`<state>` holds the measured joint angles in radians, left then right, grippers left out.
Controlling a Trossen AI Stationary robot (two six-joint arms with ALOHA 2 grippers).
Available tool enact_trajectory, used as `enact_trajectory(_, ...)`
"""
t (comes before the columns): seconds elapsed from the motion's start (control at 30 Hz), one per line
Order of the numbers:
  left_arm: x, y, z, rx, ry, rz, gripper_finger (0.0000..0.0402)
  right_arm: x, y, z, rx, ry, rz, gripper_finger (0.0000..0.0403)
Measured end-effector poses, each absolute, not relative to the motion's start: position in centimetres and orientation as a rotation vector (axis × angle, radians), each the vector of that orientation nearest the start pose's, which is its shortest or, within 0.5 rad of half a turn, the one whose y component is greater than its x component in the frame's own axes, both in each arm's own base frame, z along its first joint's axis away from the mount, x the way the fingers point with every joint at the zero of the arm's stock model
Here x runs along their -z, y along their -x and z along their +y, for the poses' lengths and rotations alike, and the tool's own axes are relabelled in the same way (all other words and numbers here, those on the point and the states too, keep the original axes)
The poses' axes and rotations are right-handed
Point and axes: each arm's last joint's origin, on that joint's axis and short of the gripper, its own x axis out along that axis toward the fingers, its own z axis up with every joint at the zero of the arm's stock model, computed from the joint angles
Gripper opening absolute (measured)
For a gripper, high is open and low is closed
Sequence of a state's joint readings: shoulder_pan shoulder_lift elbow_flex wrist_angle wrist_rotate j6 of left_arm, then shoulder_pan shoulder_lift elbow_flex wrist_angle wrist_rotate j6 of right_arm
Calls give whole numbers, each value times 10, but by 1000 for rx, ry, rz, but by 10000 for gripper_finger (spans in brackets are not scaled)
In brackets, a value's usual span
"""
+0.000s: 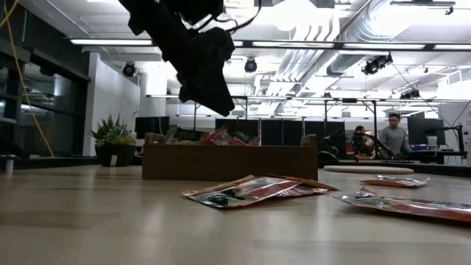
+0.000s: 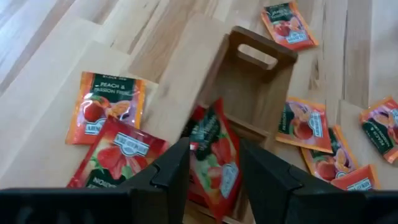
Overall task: Pick & Place Tea
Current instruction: Put the red tea bag into the middle section of the brown wooden organizer
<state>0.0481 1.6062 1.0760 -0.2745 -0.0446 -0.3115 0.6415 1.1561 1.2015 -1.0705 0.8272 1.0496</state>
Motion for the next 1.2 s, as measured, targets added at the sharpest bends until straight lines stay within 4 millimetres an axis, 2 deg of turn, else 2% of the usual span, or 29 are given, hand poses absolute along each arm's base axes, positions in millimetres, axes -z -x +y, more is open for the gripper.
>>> enact_trajectory(0.23, -223, -333, 41, -162, 324, 824, 135, -342, -175, 104, 513, -320, 555, 114)
enact_trajectory(0.37, -222, -330, 48, -63, 358, 854, 135, -342, -175, 104, 513, -320, 555, 114)
enact_trajectory(0.7, -222, -331, 49, -36, 303, 845, 135, -342, -176, 105, 508, -306, 555, 114)
enact_trajectory(0.83, -211, -335, 50, -38, 308, 869, 135, -342, -176, 105, 507, -308, 552, 114)
enact_trajectory(0.93, -213, -336, 50, -33, 299, 856, 135, -343, -176, 105, 506, -309, 551, 114)
enact_trajectory(1.07, -198, -338, 50, -31, 313, 911, 135, -343, -176, 105, 504, -315, 547, 114)
enact_trajectory(1.2, -206, -341, 51, -30, 301, 854, 135, -343, -177, 105, 502, -319, 545, 114)
